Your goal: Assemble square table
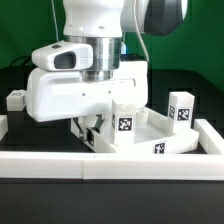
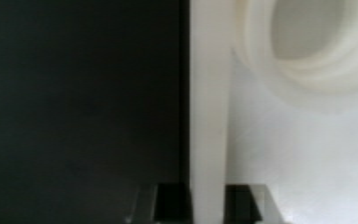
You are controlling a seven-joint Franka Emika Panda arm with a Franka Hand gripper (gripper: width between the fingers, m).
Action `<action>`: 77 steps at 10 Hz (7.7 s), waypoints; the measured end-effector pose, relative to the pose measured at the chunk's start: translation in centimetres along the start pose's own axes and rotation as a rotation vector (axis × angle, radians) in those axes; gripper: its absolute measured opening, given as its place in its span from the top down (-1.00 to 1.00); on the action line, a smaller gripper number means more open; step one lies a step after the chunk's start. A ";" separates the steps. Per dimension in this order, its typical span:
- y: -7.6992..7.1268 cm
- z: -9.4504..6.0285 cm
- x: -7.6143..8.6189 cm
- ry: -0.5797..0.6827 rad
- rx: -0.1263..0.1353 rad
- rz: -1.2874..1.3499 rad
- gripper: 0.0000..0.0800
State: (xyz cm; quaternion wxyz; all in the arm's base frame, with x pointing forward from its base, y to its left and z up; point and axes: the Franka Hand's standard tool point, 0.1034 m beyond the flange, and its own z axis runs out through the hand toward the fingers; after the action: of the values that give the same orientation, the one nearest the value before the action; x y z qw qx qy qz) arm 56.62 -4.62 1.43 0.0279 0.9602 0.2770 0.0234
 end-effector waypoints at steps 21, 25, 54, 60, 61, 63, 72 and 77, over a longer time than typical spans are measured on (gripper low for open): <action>-4.1 0.3 6.7 -0.114 -0.199 -1.785 0.82; -5.1 0.3 6.2 -0.173 -0.173 -2.005 0.82; -13.3 0.0 10.3 -0.200 0.111 -2.522 0.80; -10.8 -0.4 9.6 -0.245 0.113 -2.499 -0.02; -10.4 -0.4 9.5 -0.250 0.112 -2.494 -0.46; -10.1 -0.4 9.4 -0.252 0.113 -2.490 -0.61; -6.0 -11.3 9.7 -0.374 0.003 -2.396 -0.62; 2.3 -13.0 -1.2 -0.410 0.030 -2.074 -0.62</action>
Offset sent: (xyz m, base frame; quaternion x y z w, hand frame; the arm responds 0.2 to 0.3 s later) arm 0.0266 0.0271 0.0003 -0.1416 -0.0108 -0.2952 0.9448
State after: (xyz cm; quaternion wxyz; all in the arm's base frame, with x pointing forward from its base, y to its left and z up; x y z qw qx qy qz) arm 56.06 -6.67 14.56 0.0688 0.2393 0.9520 -0.1780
